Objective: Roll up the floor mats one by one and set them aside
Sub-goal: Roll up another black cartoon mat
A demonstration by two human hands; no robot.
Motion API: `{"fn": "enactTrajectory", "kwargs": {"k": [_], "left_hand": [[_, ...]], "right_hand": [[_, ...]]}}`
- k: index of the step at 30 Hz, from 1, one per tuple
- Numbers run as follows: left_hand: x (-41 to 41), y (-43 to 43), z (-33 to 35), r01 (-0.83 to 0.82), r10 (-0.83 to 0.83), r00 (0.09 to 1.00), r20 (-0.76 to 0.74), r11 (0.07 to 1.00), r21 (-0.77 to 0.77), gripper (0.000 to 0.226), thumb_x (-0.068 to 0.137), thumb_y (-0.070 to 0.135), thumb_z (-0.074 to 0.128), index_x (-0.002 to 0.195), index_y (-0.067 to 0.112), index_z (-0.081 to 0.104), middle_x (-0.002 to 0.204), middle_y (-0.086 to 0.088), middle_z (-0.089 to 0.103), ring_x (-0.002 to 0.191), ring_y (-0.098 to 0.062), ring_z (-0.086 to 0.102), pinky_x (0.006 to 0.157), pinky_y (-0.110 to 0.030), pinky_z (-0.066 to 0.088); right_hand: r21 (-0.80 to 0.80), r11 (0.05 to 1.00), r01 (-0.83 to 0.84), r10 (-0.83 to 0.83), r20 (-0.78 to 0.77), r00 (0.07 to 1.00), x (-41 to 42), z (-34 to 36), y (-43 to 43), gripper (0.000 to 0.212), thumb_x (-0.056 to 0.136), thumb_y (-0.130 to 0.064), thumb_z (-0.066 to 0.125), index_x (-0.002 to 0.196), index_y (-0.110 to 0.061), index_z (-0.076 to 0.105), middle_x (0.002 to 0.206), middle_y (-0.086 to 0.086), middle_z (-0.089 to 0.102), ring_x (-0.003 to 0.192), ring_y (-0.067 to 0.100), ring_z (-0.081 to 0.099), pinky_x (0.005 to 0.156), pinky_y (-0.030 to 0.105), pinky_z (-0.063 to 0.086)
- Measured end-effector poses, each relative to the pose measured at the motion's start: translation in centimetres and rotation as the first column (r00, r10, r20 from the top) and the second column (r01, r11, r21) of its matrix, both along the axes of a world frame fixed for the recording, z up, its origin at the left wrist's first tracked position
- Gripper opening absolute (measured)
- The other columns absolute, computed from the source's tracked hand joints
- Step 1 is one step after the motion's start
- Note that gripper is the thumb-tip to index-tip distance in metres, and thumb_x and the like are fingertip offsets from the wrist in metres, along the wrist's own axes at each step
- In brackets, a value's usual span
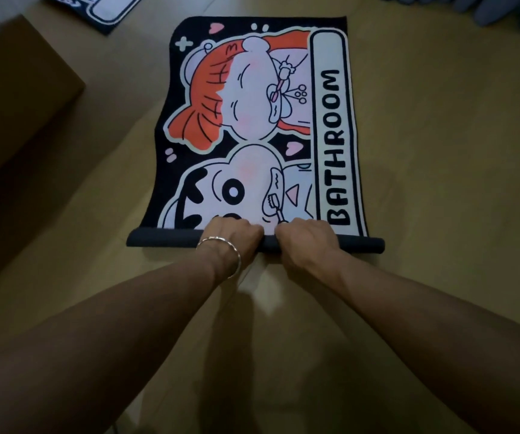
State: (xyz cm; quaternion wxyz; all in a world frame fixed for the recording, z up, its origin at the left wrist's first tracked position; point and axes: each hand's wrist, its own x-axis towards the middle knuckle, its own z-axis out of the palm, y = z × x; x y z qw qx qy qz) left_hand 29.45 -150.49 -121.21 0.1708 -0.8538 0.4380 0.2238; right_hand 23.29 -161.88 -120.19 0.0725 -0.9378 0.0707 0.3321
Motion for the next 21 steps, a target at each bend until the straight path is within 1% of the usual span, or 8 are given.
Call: {"fn": "enactTrajectory", "kwargs": {"k": [3, 5, 8, 11, 13, 17, 19, 21], "left_hand": [[0.5, -0.7, 0.1, -0.051, 0.054, 0.996, -0.068, 0.998, 0.042, 0.020, 0.094, 0.024, 0.047, 0.109, 0.020, 0.059, 0.097, -0.005, 0.064, 0.085, -0.024, 0.061, 0.067, -0.032, 0.043], [0.7, -0.9, 0.5, -0.035, 0.036, 0.998, -0.058, 0.999, 0.010, 0.020, 0.093, 0.025, 0.049, 0.111, 0.019, 0.055, 0.096, -0.004, 0.063, 0.078, -0.023, 0.059, 0.064, -0.031, 0.041], [0.3, -0.3, 0.5, 0.063, -0.061, 0.998, 0.016, 0.989, -0.134, 0.026, 0.093, 0.025, 0.050, 0.115, 0.020, 0.038, 0.098, -0.001, 0.055, 0.073, -0.019, 0.048, 0.060, -0.031, 0.036], [-0.3, 0.5, -0.1, 0.093, -0.092, 0.996, 0.016, 0.983, -0.160, 0.019, 0.095, 0.027, 0.044, 0.112, 0.021, 0.039, 0.096, 0.000, 0.055, 0.073, -0.018, 0.050, 0.060, -0.031, 0.038], [-0.3, 0.3, -0.2, 0.060, -0.061, 0.998, -0.009, 0.993, -0.105, 0.015, 0.096, 0.028, 0.040, 0.109, 0.022, 0.046, 0.094, 0.000, 0.061, 0.074, -0.021, 0.057, 0.061, -0.031, 0.038], [0.5, -0.4, -0.1, -0.007, 0.005, 0.996, -0.088, 1.000, -0.023, 0.019, 0.093, 0.029, 0.048, 0.110, 0.024, 0.056, 0.093, 0.000, 0.063, 0.075, -0.021, 0.059, 0.063, -0.029, 0.042], [0.5, -0.1, -0.1, 0.012, -0.017, 0.997, -0.077, 0.998, -0.066, 0.019, 0.093, 0.028, 0.048, 0.111, 0.022, 0.050, 0.093, 0.001, 0.060, 0.072, -0.020, 0.054, 0.062, -0.030, 0.042], [0.1, 0.5, -0.5, 0.076, -0.080, 0.996, -0.026, 0.986, -0.150, 0.023, 0.094, 0.026, 0.046, 0.115, 0.021, 0.041, 0.100, 0.001, 0.055, 0.080, -0.019, 0.053, 0.063, -0.030, 0.039]], "right_hand": [[0.017, 0.999, -0.029, 0.027, 0.106, 0.994, -0.9, -0.5, 0.0, 0.023, 0.093, -0.018, 0.052, 0.114, -0.017, 0.044, 0.102, 0.005, 0.055, 0.080, 0.019, 0.044, 0.074, 0.034, 0.037], [0.023, 1.000, -0.005, 0.003, 0.091, 0.996, -0.8, -0.7, -0.3, 0.023, 0.093, -0.018, 0.053, 0.113, -0.017, 0.044, 0.097, 0.004, 0.053, 0.079, 0.018, 0.044, 0.076, 0.035, 0.039], [0.097, 0.988, 0.118, -0.108, -0.099, 0.989, 0.2, -0.5, -1.2, 0.019, 0.090, -0.020, 0.056, 0.109, -0.018, 0.052, 0.085, 0.000, 0.051, 0.078, 0.016, 0.053, 0.077, 0.034, 0.048], [0.239, 0.947, 0.216, -0.149, -0.273, 0.951, 0.9, -0.1, -1.7, 0.019, 0.088, -0.021, 0.057, 0.106, -0.020, 0.057, 0.085, 0.001, 0.055, 0.076, 0.015, 0.055, 0.072, 0.031, 0.047], [0.214, 0.964, 0.156, -0.105, -0.233, 0.967, 0.7, -0.1, -1.5, 0.023, 0.086, -0.019, 0.059, 0.109, -0.023, 0.054, 0.087, 0.000, 0.053, 0.078, 0.015, 0.054, 0.075, 0.033, 0.047], [0.145, 0.989, 0.018, -0.018, -0.001, 1.000, -0.3, -0.8, -1.0, 0.027, 0.087, -0.020, 0.060, 0.108, -0.024, 0.044, 0.093, -0.002, 0.047, 0.084, 0.017, 0.051, 0.081, 0.037, 0.046], [0.146, 0.988, 0.053, -0.050, -0.026, 0.998, -0.3, -1.0, -1.1, 0.028, 0.088, -0.020, 0.059, 0.112, -0.022, 0.045, 0.094, -0.001, 0.047, 0.087, 0.018, 0.053, 0.084, 0.039, 0.048], [0.154, 0.980, 0.124, -0.112, -0.083, 0.990, 0.1, -1.2, -1.1, 0.024, 0.088, -0.021, 0.058, 0.110, -0.021, 0.050, 0.093, 0.001, 0.053, 0.086, 0.019, 0.056, 0.083, 0.038, 0.051]]}}
